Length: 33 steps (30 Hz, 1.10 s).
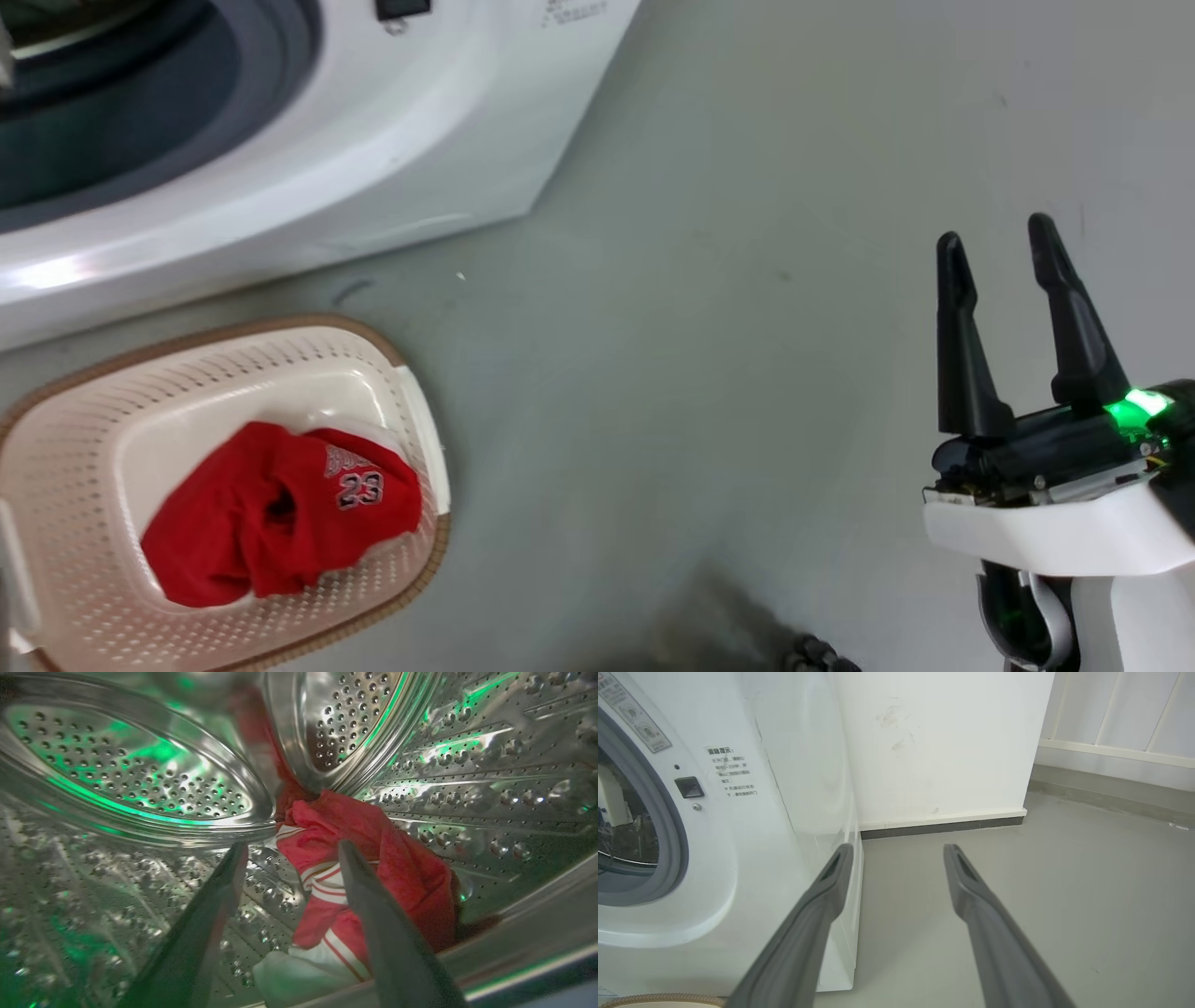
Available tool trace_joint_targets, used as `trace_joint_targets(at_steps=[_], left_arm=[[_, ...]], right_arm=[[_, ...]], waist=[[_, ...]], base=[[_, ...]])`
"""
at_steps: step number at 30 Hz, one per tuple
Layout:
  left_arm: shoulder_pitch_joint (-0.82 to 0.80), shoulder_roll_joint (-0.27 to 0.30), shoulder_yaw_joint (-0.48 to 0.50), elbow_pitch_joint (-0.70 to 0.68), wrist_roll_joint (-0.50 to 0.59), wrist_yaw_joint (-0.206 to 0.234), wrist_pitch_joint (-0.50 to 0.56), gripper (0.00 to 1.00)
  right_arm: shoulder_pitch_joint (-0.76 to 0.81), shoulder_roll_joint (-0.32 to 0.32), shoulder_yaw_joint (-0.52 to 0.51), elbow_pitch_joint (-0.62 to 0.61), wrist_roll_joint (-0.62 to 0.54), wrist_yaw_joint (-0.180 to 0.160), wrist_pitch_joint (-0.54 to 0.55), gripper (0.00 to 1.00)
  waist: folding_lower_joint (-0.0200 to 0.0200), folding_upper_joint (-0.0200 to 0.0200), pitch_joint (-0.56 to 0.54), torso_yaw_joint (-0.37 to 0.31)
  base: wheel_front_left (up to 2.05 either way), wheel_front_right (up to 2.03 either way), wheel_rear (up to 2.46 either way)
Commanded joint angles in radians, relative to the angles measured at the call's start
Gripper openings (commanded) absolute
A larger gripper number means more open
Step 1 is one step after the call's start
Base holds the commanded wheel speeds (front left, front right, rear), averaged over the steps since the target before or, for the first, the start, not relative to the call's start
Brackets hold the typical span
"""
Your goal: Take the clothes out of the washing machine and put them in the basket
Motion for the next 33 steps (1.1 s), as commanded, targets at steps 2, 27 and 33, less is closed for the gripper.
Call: trace_joint_targets(at_steps=[2, 27, 33], left_arm=[[-0.081, 0.023, -0.018, 0.025, -0.007, -0.006, 0.048, 1.0], [-0.609, 0.119, -0.39, 0.141, -0.248, -0.009, 0.747, 1.0], [-0.561, 0.103, -0.405, 0.129, -0.254, 0.018, 0.776, 1.0]], right_arm=[[-0.028, 0.001, 0.0, -0.008, 0.018, -0.001, -0.002, 1.0], [-0.076, 0.001, 0.005, -0.057, 0.116, -0.001, -0.002, 1.0], [-0.068, 0.001, -0.005, -0.063, 0.111, -0.001, -0.002, 1.0]], waist=[[-0.0003, 0.0, 0.1, -0.058], [-0.0003, 0.0, 0.323, -0.118], [-0.0003, 0.0, 0.331, -0.105]], base=[[0.0, 0.0, 0.0], [0.0, 0.0, 0.0], [0.0, 0.0, 0.0]])
